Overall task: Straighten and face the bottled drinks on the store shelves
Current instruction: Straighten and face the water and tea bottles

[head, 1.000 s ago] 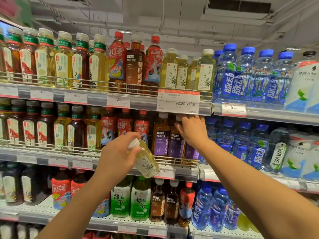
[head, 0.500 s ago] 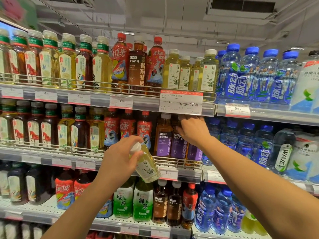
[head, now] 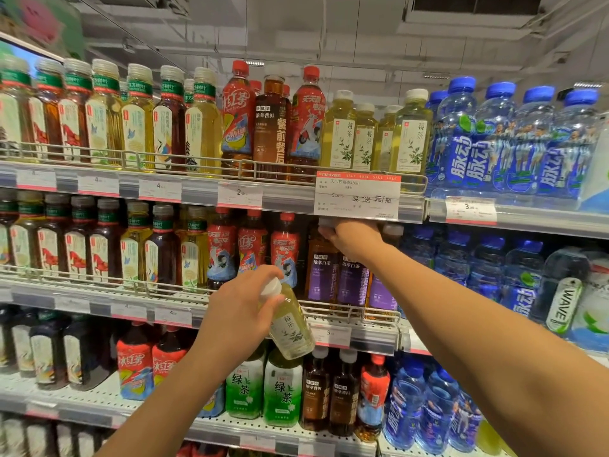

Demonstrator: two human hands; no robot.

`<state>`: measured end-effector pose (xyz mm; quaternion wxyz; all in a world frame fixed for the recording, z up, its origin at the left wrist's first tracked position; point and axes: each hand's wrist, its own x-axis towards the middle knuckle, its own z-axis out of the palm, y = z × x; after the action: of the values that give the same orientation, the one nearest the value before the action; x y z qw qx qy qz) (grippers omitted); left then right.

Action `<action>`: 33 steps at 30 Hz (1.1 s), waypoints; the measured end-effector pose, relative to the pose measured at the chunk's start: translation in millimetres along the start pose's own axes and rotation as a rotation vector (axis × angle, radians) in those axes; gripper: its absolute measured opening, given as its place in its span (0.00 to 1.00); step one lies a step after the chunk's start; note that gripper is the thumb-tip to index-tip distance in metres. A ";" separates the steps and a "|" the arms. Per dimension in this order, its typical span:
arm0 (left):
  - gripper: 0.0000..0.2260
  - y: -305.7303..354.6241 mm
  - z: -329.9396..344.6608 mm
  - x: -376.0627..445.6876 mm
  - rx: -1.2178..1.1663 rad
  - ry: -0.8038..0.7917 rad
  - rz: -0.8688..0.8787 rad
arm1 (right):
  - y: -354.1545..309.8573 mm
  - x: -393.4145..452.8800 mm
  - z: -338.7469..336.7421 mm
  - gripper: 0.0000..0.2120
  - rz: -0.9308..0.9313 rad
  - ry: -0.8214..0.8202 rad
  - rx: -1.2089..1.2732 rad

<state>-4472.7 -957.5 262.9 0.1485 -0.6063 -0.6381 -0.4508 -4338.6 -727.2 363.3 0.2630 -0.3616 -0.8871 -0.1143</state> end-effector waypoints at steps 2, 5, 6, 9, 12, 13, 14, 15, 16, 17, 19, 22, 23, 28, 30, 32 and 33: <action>0.12 1.2 -0.8 1.2 0.009 -0.004 -0.001 | 0.4 5.3 1.4 0.16 0.000 -0.021 -0.041; 0.12 3.0 -0.7 2.6 0.022 -0.007 0.003 | 5.0 7.4 0.2 0.14 -0.018 -0.045 -0.051; 0.12 3.7 -0.3 3.4 0.023 -0.010 0.003 | 5.5 5.9 -2.0 0.14 -0.024 -0.052 -0.064; 0.13 6.3 -0.1 6.8 0.027 -0.019 0.003 | 3.3 -3.7 -3.7 0.16 -0.059 -0.018 -0.103; 0.12 9.3 -2.6 12.3 0.019 -0.023 0.010 | 2.3 -28.7 3.0 0.18 -0.105 0.093 -0.166; 0.11 10.7 -3.8 14.4 0.015 -0.017 0.012 | 3.6 -39.9 7.3 0.19 -0.168 0.155 -0.199; 0.11 11.8 -4.7 16.6 0.013 -0.007 0.016 | 5.4 -53.1 10.3 0.21 -0.238 0.182 -0.230; 0.11 13.8 -5.7 19.2 0.013 0.005 0.020 | 8.3 -65.8 13.2 0.22 -0.320 0.212 -0.218; 0.10 16.2 -6.6 22.3 0.012 0.011 0.022 | 11.5 -78.3 15.4 0.21 -0.400 0.251 -0.173; 0.10 19.4 -7.3 25.9 0.010 0.009 0.023 | 12.6 -91.1 16.5 0.20 -0.452 0.277 -0.105; 0.10 28.5 -8.6 34.2 -0.006 -0.006 0.025 | 5.9 -114.9 10.4 0.19 -0.412 0.187 0.144; 0.11 46.4 -9.7 47.6 -0.023 -0.039 0.049 | -8.1 -140.4 -5.2 0.28 -0.202 -0.101 0.626; 0.11 52.4 -9.6 51.7 -0.031 -0.050 0.062 | -10.5 -144.3 -9.0 0.31 -0.164 -0.142 0.716; 0.11 80.5 -5.8 72.0 -0.153 -0.115 0.114 | -6.6 -147.7 -32.9 0.27 -0.074 -0.078 0.905; 0.11 91.3 -5.0 79.8 -0.180 -0.128 0.142 | -2.1 -144.7 -44.4 0.24 -0.054 -0.018 0.923; 0.12 100.5 -6.8 89.1 -0.216 -0.112 0.167 | 4.2 -139.7 -55.5 0.25 -0.046 0.019 0.939; 0.12 104.4 -8.9 94.8 -0.250 -0.105 0.172 | 7.4 -136.9 -61.7 0.25 -0.045 0.040 0.937</action>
<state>-4402.1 -918.3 378.8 0.0765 -0.6953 -0.5295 -0.4799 -4227.6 -825.7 339.7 0.4125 -0.1823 -0.8456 0.2856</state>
